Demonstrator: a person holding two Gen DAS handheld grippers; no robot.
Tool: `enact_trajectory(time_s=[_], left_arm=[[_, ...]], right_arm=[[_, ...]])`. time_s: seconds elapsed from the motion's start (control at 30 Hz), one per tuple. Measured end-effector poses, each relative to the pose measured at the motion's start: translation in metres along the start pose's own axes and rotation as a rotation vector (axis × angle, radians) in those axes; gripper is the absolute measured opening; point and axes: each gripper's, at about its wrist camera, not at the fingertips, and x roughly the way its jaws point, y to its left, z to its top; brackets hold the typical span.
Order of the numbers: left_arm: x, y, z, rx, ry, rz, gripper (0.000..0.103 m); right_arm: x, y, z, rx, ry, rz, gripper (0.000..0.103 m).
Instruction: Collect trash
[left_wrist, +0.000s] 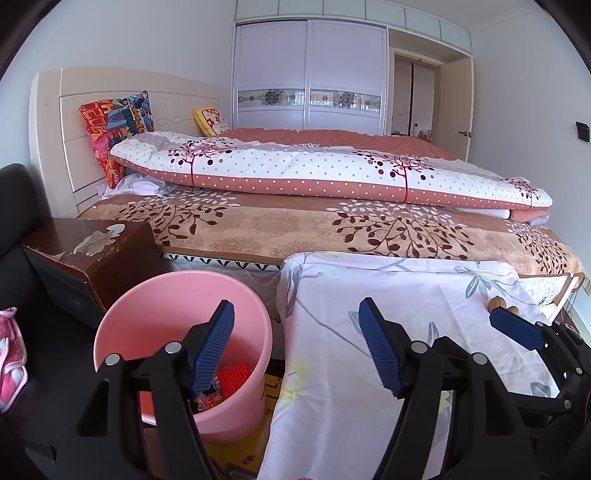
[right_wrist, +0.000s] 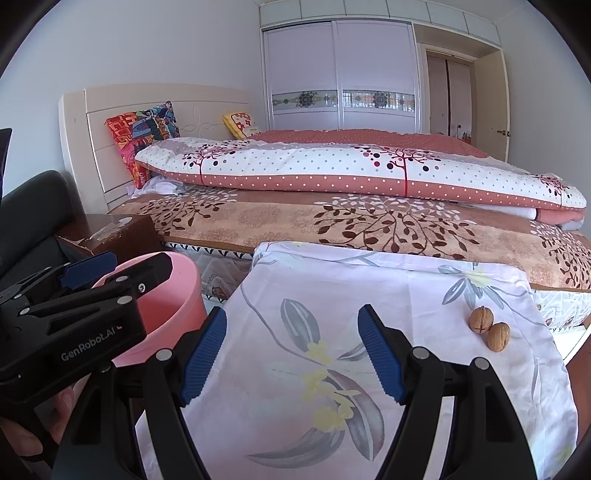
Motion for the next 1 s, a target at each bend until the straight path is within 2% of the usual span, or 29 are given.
enact_trajectory(time_s=[1.0], left_arm=[[-0.011, 0.003, -0.010, -0.008, 0.007, -0.004, 0.070]], right_arm=[[-0.012, 0.008, -0.008, -0.019, 0.004, -0.017, 0.073]])
